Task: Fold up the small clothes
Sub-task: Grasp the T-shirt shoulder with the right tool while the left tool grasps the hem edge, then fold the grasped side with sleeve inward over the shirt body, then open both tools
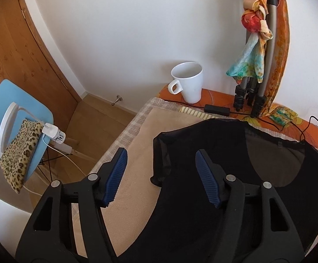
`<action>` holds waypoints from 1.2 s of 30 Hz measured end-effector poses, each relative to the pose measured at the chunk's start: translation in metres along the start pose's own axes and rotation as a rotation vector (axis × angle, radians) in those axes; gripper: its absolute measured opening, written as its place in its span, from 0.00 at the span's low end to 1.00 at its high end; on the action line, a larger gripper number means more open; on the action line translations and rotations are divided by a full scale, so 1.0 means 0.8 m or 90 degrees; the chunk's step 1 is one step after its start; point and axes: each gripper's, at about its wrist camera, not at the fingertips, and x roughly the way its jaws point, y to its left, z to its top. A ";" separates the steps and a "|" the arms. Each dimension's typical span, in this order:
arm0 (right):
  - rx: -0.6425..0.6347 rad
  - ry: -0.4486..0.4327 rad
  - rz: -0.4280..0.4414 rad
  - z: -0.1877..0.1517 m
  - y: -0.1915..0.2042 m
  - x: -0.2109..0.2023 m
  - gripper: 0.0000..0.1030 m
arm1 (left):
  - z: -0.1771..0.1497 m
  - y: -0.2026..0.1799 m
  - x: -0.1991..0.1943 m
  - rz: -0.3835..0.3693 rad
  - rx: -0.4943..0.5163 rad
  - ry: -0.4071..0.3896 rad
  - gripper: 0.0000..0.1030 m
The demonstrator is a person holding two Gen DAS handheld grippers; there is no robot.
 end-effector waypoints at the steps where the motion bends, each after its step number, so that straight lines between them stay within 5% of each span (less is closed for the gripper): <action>1: 0.001 0.007 0.001 0.003 0.003 0.014 0.65 | 0.000 0.001 0.001 -0.002 -0.002 0.002 0.18; 13: 0.013 0.082 -0.007 0.019 0.016 0.166 0.54 | 0.006 0.012 0.004 -0.034 -0.033 0.005 0.04; 21: -0.017 0.114 -0.084 0.018 0.017 0.221 0.51 | 0.008 0.013 0.003 -0.035 -0.033 0.002 0.02; 26: -0.053 0.125 -0.127 0.018 0.018 0.236 0.41 | 0.008 0.015 0.003 -0.030 -0.036 -0.001 0.01; 29: -0.085 0.121 -0.156 0.016 0.020 0.234 0.25 | 0.010 0.016 0.003 -0.029 -0.039 -0.003 0.01; 31: -0.092 0.119 -0.153 0.016 0.019 0.230 0.09 | 0.010 0.013 0.000 -0.026 -0.032 -0.010 0.00; 36: -0.052 0.097 -0.099 0.025 -0.002 0.205 0.05 | 0.011 0.010 -0.010 -0.030 -0.017 -0.028 0.00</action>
